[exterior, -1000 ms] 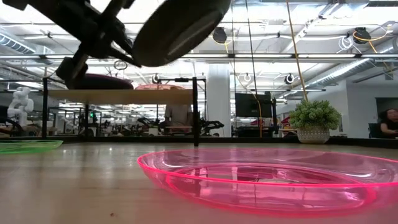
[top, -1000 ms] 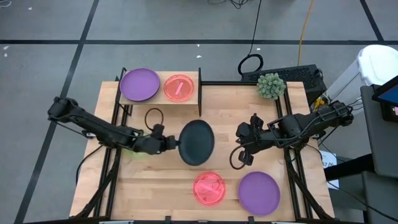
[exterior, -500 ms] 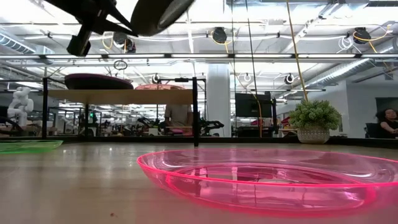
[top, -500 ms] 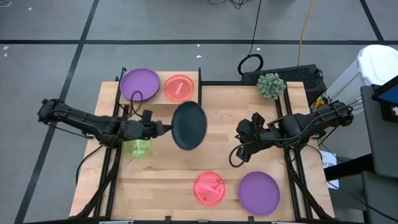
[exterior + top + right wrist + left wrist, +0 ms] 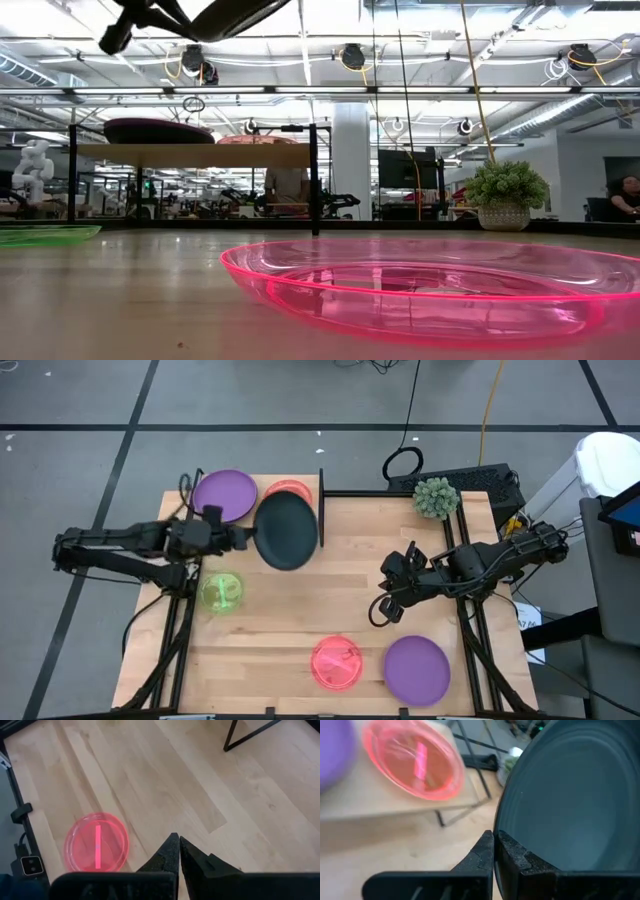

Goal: Place and stack plates onto a shelf
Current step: Stack the black plate on the purple plate

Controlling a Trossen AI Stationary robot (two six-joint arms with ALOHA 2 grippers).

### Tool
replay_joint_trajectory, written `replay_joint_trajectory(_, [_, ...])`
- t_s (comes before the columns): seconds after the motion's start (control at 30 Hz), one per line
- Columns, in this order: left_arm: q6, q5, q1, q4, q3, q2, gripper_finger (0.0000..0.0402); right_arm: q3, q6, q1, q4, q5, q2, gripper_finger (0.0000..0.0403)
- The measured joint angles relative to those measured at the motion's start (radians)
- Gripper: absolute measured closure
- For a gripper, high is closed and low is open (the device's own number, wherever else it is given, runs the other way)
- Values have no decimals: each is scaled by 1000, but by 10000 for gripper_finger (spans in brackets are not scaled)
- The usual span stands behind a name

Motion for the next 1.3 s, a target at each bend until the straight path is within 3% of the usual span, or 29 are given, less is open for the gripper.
replay_joint_trajectory(0.3, [53,-2,169,-278,97,-2,394,0,8,-35,11,5,0,403])
replay_joint_trajectory(0.73, [213,49,398,-257,97,-2,394,0,57,-44,53,82,0,403])
replay_joint_trajectory(1.3, [438,35,708,-202,97,0,394,0,21,-57,47,82,1,403])
